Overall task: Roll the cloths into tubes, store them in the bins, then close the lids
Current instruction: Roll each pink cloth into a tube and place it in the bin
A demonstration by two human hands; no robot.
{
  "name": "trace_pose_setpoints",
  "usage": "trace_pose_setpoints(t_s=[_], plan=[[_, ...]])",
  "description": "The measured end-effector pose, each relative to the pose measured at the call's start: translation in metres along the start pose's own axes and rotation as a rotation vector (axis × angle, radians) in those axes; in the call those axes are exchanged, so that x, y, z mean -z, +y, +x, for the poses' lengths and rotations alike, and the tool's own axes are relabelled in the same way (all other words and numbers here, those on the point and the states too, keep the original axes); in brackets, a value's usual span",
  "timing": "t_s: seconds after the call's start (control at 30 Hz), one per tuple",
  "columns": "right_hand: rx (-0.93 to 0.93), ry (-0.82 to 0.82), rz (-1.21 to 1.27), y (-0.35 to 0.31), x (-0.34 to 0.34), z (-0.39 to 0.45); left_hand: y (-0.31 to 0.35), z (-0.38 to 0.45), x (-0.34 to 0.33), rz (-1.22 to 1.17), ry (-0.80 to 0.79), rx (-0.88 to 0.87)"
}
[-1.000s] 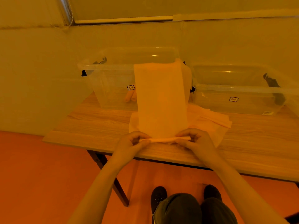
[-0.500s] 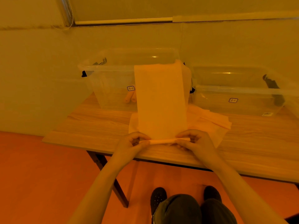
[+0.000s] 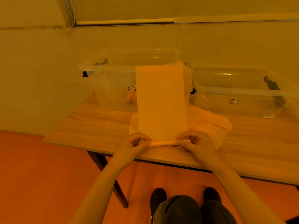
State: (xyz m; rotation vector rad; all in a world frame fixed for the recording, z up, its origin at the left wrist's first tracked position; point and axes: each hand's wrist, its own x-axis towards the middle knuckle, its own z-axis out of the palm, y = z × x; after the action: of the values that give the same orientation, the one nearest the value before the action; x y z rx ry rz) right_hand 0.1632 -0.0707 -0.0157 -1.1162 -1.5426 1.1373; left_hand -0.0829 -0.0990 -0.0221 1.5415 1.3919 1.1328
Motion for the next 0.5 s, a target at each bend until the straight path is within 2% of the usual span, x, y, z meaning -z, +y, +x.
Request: trace_pose_setpoints(t_s=[0.5], plan=[[0.013, -0.014, -0.06, 0.0013, 0.0004, 0.0004, 0.0016, -0.0011, -0.0003, -0.019, -0.017, -0.008]])
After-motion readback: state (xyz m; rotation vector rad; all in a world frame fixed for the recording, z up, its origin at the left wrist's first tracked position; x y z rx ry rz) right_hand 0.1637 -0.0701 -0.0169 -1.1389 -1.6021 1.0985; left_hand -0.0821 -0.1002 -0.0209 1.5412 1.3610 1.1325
